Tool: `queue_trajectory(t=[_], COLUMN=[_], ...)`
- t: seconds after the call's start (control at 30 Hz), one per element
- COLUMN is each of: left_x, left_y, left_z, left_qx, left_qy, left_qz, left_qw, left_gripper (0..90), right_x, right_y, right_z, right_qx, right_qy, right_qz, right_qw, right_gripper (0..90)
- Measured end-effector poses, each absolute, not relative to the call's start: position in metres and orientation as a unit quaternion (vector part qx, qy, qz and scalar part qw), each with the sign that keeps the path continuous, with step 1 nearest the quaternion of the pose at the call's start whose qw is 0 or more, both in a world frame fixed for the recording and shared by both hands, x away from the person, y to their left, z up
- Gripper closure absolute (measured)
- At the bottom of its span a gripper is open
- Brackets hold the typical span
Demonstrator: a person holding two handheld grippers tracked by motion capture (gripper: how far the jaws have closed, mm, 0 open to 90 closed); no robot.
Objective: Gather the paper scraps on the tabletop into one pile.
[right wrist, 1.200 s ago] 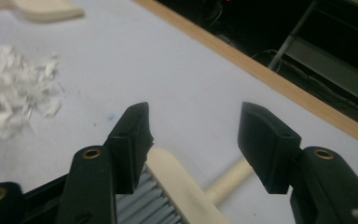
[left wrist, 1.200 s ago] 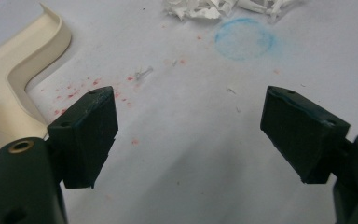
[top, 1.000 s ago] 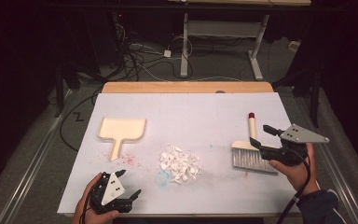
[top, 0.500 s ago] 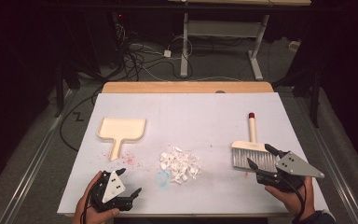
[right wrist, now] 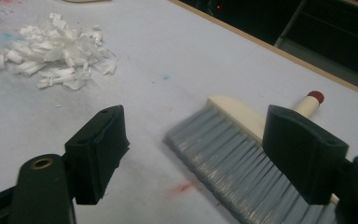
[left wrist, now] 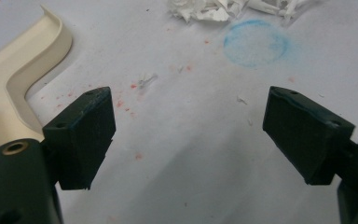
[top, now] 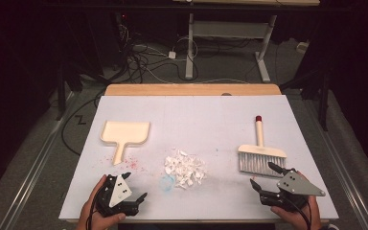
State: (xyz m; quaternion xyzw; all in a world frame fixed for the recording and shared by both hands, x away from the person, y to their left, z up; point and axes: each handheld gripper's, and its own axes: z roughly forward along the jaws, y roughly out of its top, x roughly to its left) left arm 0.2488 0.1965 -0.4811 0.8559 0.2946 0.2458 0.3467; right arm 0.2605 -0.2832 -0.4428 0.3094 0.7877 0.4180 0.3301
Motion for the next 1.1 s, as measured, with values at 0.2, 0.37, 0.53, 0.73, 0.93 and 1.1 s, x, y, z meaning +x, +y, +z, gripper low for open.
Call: queue_trajectory(t=[0.2,0.37,0.53,0.73,0.93,1.1], left_x=[0.2481,0.2479,0.2481,0.2483,0.2486,0.2496], left_y=[0.1961,0.1956,0.1949,0.1941,0.1946,0.1939], left_z=[-0.4818,-0.4808,-0.4805,-0.4809,-0.4807,-0.4809], left_qx=[0.860,0.858,0.858,0.859,0.858,0.860], left_qy=[0.284,0.279,0.279,0.278,0.279,0.280], left_qz=[0.247,0.250,0.253,0.253,0.253,0.253], left_qw=[0.345,0.351,0.349,0.348,0.349,0.345], left_gripper=[16.1,16.2,16.1,16.2,16.1,16.1], right_x=[0.2578,0.2554,0.2558,0.2555,0.2558,0.2563], right_y=[-0.2806,-0.2800,-0.2793,-0.2797,-0.2783,-0.2773], right_z=[-0.4413,-0.4409,-0.4413,-0.4409,-0.4413,-0.4417], right_qx=[0.301,0.303,0.301,0.298,0.298,0.298], right_qy=[0.788,0.786,0.787,0.787,0.787,0.789], right_qz=[0.412,0.408,0.405,0.404,0.401,0.398], right_qw=[0.345,0.352,0.355,0.360,0.361,0.362], right_gripper=[18.1,18.1,18.2,18.5,18.7,18.9])
